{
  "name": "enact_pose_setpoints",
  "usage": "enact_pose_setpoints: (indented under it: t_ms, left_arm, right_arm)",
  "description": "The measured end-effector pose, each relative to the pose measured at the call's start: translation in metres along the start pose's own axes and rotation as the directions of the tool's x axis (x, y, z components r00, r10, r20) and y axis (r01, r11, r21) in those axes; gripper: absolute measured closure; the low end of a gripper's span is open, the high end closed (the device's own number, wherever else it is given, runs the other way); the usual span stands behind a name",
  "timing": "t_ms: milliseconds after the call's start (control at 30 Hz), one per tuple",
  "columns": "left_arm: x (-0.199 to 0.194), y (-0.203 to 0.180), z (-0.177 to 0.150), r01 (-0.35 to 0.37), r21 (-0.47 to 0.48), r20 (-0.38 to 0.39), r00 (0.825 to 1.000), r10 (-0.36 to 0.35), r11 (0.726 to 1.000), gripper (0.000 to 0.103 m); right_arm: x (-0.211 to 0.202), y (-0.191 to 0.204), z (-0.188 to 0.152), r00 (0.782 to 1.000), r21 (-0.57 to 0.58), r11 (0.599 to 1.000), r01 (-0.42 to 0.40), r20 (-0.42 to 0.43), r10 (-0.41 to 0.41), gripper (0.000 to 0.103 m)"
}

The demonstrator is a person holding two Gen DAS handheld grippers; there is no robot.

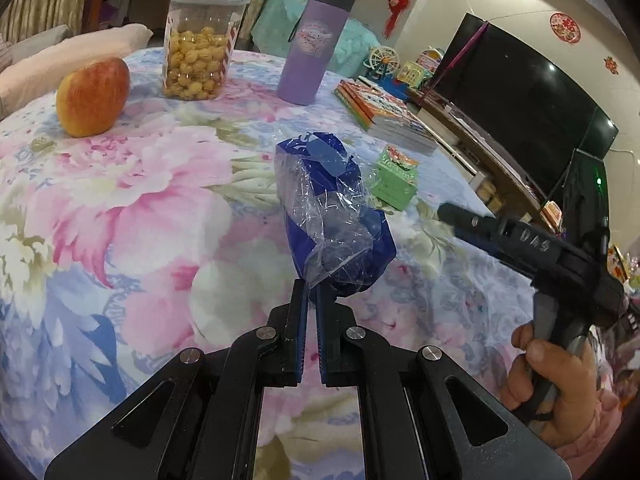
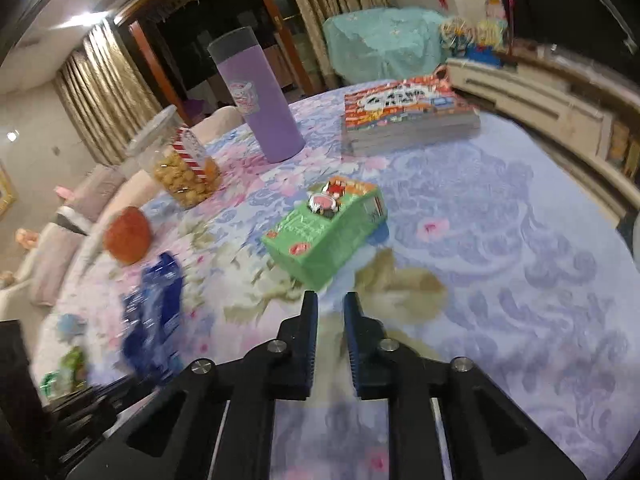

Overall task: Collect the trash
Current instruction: 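Grasp the blue plastic-wrapped bag with the left tool while the right tool grasps the green milk carton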

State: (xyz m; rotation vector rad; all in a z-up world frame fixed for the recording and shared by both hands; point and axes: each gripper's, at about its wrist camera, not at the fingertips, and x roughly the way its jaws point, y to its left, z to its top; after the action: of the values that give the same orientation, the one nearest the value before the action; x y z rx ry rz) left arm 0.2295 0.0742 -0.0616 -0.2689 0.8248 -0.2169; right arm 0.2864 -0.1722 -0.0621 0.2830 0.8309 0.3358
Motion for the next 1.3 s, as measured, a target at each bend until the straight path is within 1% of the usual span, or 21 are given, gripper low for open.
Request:
enact_pose_setpoints:
  t_ms: [67, 100, 133, 200, 300, 367, 400, 500, 533, 567, 633, 667, 733, 833, 933, 1033, 1100, 1167, 1200, 1267, 1300]
  left_arm:
    - [-0.007, 0.0, -0.003, -0.027, 0.008, 0.015, 1.0, 0.027, 1.0, 0.099]
    - [-0.009, 0.001, -0.004, -0.032, 0.003, 0.013, 0.999, 0.032, 0.999, 0.099]
    - [-0.01, 0.003, -0.006, -0.035, -0.001, 0.011, 0.999, 0.035, 0.999, 0.099]
    - [-0.012, 0.008, -0.007, -0.047, -0.012, 0.005, 0.999, 0.047, 0.999, 0.099]
    - [-0.016, 0.009, -0.009, -0.06, -0.014, 0.004, 0.998, 0.06, 0.998, 0.099]
    - [-0.017, 0.008, -0.01, -0.065, -0.012, -0.001, 0.998, 0.065, 0.998, 0.099]
    - [-0.017, 0.008, -0.011, -0.069, -0.013, -0.006, 0.998, 0.069, 0.998, 0.099]
    - [-0.017, 0.005, -0.016, -0.067, -0.021, -0.016, 0.998, 0.066, 0.998, 0.099]
    - [-0.017, 0.003, -0.016, -0.066, -0.018, -0.017, 0.998, 0.066, 0.998, 0.099]
    - [-0.016, -0.001, -0.016, -0.063, -0.011, -0.017, 0.998, 0.063, 0.998, 0.099]
    - [-0.015, -0.008, -0.015, -0.054, 0.002, -0.017, 0.998, 0.054, 0.999, 0.099]
    - [-0.015, -0.014, -0.014, -0.049, 0.01, -0.015, 0.999, 0.049, 0.999, 0.099]
    - [-0.012, -0.026, -0.012, -0.031, 0.031, -0.017, 0.999, 0.031, 0.999, 0.099]
    - [-0.003, -0.05, -0.011, -0.001, 0.065, -0.043, 0.999, 0.003, 0.998, 0.099]
    - [0.005, -0.07, -0.015, 0.004, 0.091, -0.06, 0.998, 0.002, 0.996, 0.099]
    - [0.012, -0.081, -0.023, -0.013, 0.109, -0.08, 0.997, 0.022, 0.994, 0.099]
    - [0.019, -0.085, -0.029, -0.032, 0.111, -0.102, 0.994, 0.043, 0.993, 0.098]
    - [0.019, -0.087, -0.032, -0.054, 0.103, -0.099, 0.993, 0.064, 0.993, 0.098]
    - [0.019, -0.088, -0.033, -0.062, 0.093, -0.099, 0.993, 0.072, 0.994, 0.093]
    - [0.017, -0.087, -0.034, -0.06, 0.071, -0.105, 0.992, 0.067, 0.996, 0.09]
    - [0.016, -0.088, -0.035, -0.061, 0.061, -0.106, 0.992, 0.067, 0.996, 0.083]
  right_arm:
    - [-0.006, -0.002, 0.002, 1.0, 0.013, 1.0, 0.015, 0.02, -0.015, 0.032]
    - [-0.008, 0.001, 0.005, 0.999, 0.014, 1.0, 0.017, 0.039, -0.017, 0.024]
    - [-0.008, 0.006, 0.007, 0.998, 0.008, 1.0, 0.014, 0.058, -0.014, 0.021]
    - [0.0, 0.021, 0.012, 0.997, -0.01, 1.0, 0.029, 0.07, -0.028, 0.021]
    - [0.023, 0.039, 0.019, 0.996, -0.037, 0.997, 0.065, 0.06, -0.062, 0.021]
    - [0.04, 0.047, 0.024, 0.993, -0.046, 0.993, 0.113, 0.053, -0.11, 0.021]
    - [0.051, 0.05, 0.028, 0.988, -0.049, 0.987, 0.151, 0.05, -0.149, 0.021]
    - [0.069, 0.043, 0.035, 0.977, -0.046, 0.977, 0.21, 0.035, -0.208, 0.022]
    - [0.072, 0.039, 0.035, 0.978, -0.041, 0.978, 0.206, 0.022, -0.205, 0.026]
    - [0.074, 0.031, 0.035, 0.981, -0.032, 0.98, 0.194, 0.005, -0.194, 0.037]
    - [0.066, 0.022, 0.034, 0.987, -0.024, 0.987, 0.159, 0.006, -0.158, 0.047]
    - [0.061, 0.02, 0.034, 0.989, -0.032, 0.989, 0.145, 0.007, -0.145, 0.048]
    - [0.041, 0.013, 0.031, 0.994, -0.051, 0.993, 0.106, 0.016, -0.105, 0.049]
    - [0.009, 0.0, 0.025, 0.999, -0.077, 0.996, 0.049, 0.008, -0.048, 0.049]
    - [-0.026, -0.018, 0.011, 1.0, -0.111, 0.993, 0.027, -0.005, -0.027, 0.049]
    - [-0.051, -0.042, -0.007, 0.999, -0.119, 0.993, 0.009, -0.037, -0.014, 0.049]
    - [-0.059, -0.054, -0.018, 0.998, -0.121, 0.993, -0.005, -0.066, -0.003, 0.049]
    - [-0.062, -0.062, -0.023, 0.997, -0.116, 0.993, -0.006, -0.074, -0.002, 0.048]
    - [-0.064, -0.065, -0.026, 0.997, -0.113, 0.993, -0.012, -0.077, 0.003, 0.047]
    - [-0.067, -0.071, -0.028, 0.997, -0.092, 0.995, -0.029, -0.068, 0.023, 0.047]
    - [-0.068, -0.074, -0.027, 0.998, -0.077, 0.996, -0.035, -0.063, 0.03, 0.046]
